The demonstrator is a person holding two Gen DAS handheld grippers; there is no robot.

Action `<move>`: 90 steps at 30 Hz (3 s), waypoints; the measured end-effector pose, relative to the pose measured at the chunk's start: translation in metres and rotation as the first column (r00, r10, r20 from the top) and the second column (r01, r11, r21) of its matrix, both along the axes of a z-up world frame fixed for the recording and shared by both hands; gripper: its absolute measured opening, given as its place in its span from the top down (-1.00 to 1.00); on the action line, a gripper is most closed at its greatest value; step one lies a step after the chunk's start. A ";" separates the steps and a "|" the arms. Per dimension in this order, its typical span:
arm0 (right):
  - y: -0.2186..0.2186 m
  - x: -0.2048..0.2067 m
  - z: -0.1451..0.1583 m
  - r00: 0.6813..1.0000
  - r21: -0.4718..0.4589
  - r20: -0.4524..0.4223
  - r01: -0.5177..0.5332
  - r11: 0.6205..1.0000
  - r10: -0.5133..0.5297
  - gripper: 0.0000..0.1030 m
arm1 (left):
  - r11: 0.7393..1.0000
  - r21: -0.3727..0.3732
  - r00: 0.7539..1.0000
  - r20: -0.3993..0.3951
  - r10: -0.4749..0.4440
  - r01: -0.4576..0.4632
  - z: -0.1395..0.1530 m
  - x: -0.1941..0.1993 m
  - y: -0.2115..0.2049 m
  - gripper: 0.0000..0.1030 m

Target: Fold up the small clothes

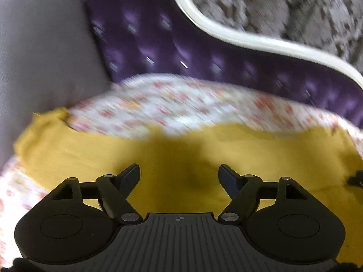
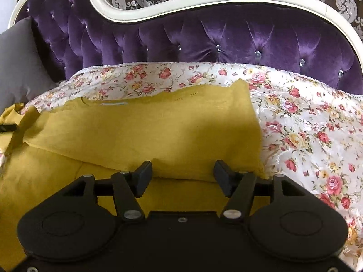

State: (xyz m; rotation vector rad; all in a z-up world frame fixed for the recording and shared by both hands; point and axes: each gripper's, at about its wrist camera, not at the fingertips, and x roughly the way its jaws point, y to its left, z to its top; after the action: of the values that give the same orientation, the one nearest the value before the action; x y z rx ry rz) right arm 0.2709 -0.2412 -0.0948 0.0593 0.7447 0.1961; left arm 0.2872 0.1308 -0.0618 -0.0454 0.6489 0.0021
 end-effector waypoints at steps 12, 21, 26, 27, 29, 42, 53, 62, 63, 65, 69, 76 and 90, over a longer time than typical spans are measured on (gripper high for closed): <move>0.013 0.003 -0.003 1.000 -0.057 -0.002 -0.015 0.998 0.015 -0.50 | 0.930 0.061 0.932 0.027 0.362 -0.363 -0.008 0.032 0.150 -0.46; 0.015 0.004 -0.003 1.000 -0.063 -0.008 -0.015 0.998 0.014 -0.50 | 0.940 0.046 0.939 -0.045 0.340 -0.338 -0.030 0.072 0.173 0.19; 0.012 0.005 -0.003 1.000 -0.046 -0.011 -0.015 0.999 0.014 -0.50 | 0.946 0.042 0.946 0.035 0.322 -0.323 -0.013 0.047 0.161 0.86; 0.011 0.005 -0.002 1.000 -0.038 -0.012 -0.014 0.999 0.014 -0.50 | 0.949 0.029 0.948 0.060 0.313 -0.315 -0.003 0.042 0.156 0.86; 0.008 0.005 -0.002 1.000 -0.016 -0.013 -0.011 1.000 0.010 -0.49 | 0.956 0.014 0.951 0.107 0.290 -0.293 0.023 0.030 0.141 0.88; -0.017 -0.016 0.014 1.000 0.070 0.001 -0.002 0.998 0.002 -0.39 | 0.982 -0.013 0.915 0.367 -0.170 0.188 0.127 0.002 -0.096 0.82; -0.048 -0.029 0.018 0.999 0.062 -0.003 0.041 0.997 -0.040 -0.39 | 0.894 -0.029 0.889 0.117 -0.442 0.448 0.028 -0.015 -0.205 -0.77; -0.022 -0.004 0.025 0.998 0.110 0.035 -0.046 0.993 0.042 -0.39 | 0.966 0.013 0.963 0.073 -0.259 0.259 0.007 -0.029 -0.135 -0.79; -0.018 0.001 0.026 0.998 0.120 0.037 -0.050 0.991 0.046 -0.39 | 0.976 0.011 0.974 0.059 -0.218 0.217 0.003 -0.025 -0.125 -0.79; -0.003 0.013 0.030 0.996 0.093 0.058 -0.069 0.993 0.064 -0.38 | 0.989 0.011 0.988 0.037 -0.149 0.149 -0.007 -0.016 -0.106 -0.79; 0.032 0.043 0.040 0.990 0.036 0.090 -0.108 0.994 0.104 -0.24 | 0.994 -0.031 0.992 -0.070 -0.103 0.101 -0.033 0.004 -0.084 -0.79; 0.092 0.095 0.025 0.990 -0.126 0.016 -0.134 0.983 0.137 0.07 | 0.993 -0.014 0.993 -0.016 -0.115 0.115 -0.041 -0.002 -0.085 -0.82; 0.001 0.048 0.068 0.985 0.073 0.167 -0.049 0.996 0.036 0.70 | 0.993 -0.019 0.994 -0.006 -0.113 0.113 -0.044 -0.006 -0.084 -0.82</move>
State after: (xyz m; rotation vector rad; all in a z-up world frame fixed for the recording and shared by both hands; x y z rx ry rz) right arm 0.3190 -0.2404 -0.0272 0.0994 0.5731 0.2676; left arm 0.2810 0.0463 -0.1055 -0.0268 0.6576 -0.1135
